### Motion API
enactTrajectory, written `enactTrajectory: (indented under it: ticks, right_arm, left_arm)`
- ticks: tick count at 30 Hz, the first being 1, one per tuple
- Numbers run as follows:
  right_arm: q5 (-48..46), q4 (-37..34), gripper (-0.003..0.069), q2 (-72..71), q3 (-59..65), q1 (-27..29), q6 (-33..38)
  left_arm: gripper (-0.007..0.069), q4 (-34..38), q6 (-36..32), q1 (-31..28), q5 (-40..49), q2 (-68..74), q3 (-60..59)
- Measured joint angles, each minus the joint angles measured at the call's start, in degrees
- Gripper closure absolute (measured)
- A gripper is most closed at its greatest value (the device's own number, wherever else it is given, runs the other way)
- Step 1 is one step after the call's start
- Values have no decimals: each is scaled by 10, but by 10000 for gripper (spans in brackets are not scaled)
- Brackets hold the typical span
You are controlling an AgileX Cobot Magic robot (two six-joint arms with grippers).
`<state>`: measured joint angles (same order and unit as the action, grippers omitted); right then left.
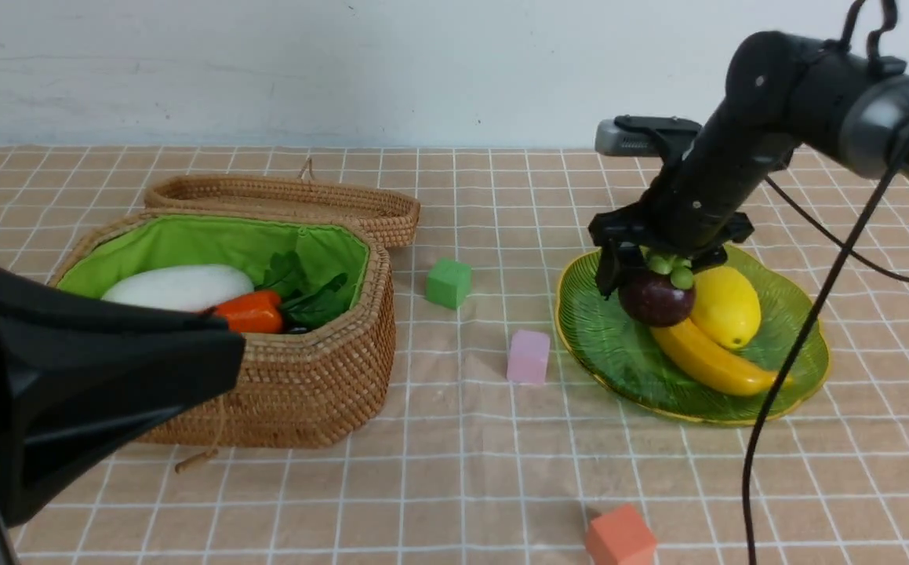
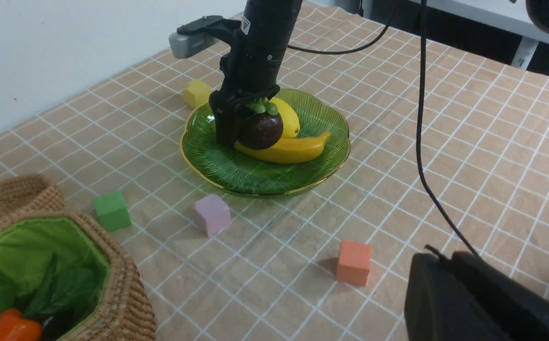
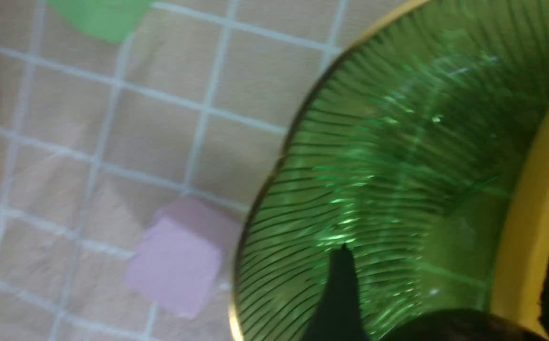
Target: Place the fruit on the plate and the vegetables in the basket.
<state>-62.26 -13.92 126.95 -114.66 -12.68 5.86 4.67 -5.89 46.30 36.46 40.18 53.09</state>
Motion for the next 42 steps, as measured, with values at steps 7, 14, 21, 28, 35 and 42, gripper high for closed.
enactTrajectory:
  ticks: [7,14,21,28,35,42]
  right_arm:
    - [-37,23,-1,-34,0,-1,-37]
    - [-76,20,314,-186,81,-1,-34]
    - [-58,16,660,-447,368,-1,-37]
    - [-18,5,661,-707,600,-1,-86]
    - [-8,6,655,-916,730,-1,-131]
    - [107,21,636,-1088,827,-1,-149]
  left_arm:
    - [605,-25,24,0,14,-2,0]
    - [637,-73,89,0,-83,-114,-99]
    - [637,-76,204,0,-207,-310,-305]
    - [637,-77,236,0,-260,-384,-406]
    - [637,-77,238,0,-256,-387,-442]
    - [637,-77,238,0,-212,-387,-447]
